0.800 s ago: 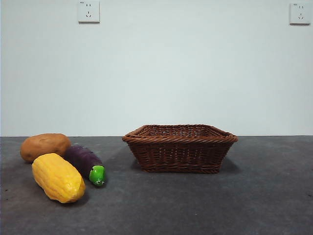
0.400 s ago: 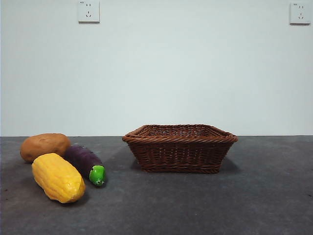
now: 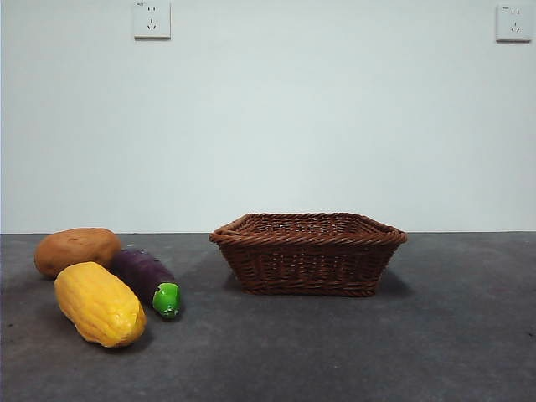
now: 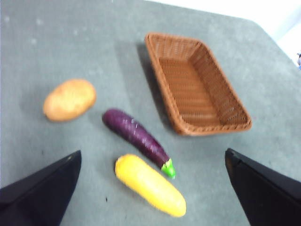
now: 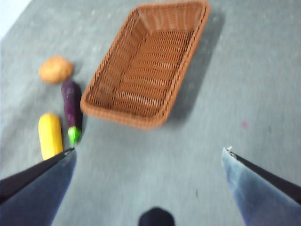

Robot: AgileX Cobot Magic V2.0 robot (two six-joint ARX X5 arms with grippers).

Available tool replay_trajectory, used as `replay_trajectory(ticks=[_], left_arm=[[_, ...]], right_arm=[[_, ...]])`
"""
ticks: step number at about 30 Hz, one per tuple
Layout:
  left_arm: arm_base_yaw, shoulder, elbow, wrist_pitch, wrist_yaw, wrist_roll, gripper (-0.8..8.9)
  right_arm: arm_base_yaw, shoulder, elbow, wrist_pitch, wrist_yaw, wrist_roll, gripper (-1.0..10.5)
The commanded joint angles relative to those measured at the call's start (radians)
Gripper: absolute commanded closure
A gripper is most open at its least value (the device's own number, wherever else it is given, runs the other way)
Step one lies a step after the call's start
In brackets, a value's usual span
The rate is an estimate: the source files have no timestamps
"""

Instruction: Help me put the vegetables on the table into the basket

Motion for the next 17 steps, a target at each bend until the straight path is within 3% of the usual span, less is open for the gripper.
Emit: replay_trajectory(ticks=[1, 5, 14, 17], left_arm=[[-0.002, 0.021, 0.023, 0.009, 0.004, 0.007, 1.71], [-0.003, 0.058, 0.032, 0.008, 0.004, 0.005, 1.71], [-0.003, 0.125, 0.032, 0.01, 0.003, 0.005, 1.71], [-0.003, 0.136, 0.032, 0.011, 0.003, 0.005, 1.71]], right_arm=[[0.004, 0.089, 0.01, 0.095, -0.017, 0.059, 3.8], [0.058, 0.322, 0.097, 0.172, 0.013, 0.08, 3.8], [0.237, 0.912, 0.572, 0.134, 0.197, 0.077, 3.8], [0.268, 1.072, 0.704, 0.097, 0.224, 0.077, 3.8]])
